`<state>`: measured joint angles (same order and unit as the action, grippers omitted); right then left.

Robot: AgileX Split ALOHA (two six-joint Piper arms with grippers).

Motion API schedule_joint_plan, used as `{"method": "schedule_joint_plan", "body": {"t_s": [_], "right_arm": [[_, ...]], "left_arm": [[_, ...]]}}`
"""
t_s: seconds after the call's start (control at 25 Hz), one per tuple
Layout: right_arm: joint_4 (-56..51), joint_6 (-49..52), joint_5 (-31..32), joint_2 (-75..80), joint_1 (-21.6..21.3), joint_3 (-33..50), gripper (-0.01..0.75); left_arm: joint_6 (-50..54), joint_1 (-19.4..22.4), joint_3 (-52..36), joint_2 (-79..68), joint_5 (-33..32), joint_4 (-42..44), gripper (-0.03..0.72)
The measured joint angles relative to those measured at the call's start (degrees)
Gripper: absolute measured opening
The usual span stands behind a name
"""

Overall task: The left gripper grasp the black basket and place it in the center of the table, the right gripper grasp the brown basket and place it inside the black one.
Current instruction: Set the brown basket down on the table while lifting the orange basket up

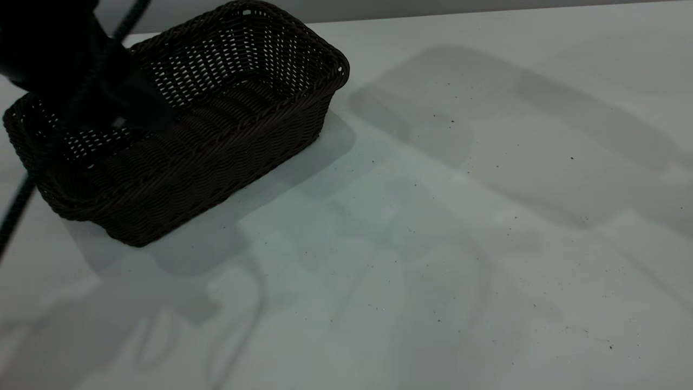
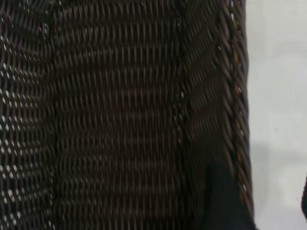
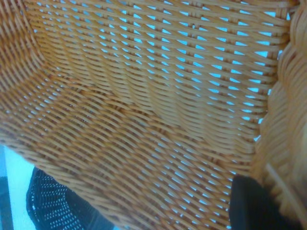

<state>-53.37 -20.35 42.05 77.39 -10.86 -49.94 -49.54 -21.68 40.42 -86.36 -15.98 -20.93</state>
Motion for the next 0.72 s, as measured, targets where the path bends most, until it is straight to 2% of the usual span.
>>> {"method": "schedule_joint_plan", "body": {"t_s": [0.24, 0.72], "right_arm": [[-0.1, -0.5, -0.5, 0.0, 0.0, 0.0, 0.118], [-0.3, -1.2, -0.9, 0.1, 0.0, 0.0, 0.118]], "left_arm": [[0.0, -2.4, 0.1, -4.1, 4.7, 0.0, 0.470], [0.0, -3.2, 0.2, -13.1, 13.5, 0.2, 0.482]]}}
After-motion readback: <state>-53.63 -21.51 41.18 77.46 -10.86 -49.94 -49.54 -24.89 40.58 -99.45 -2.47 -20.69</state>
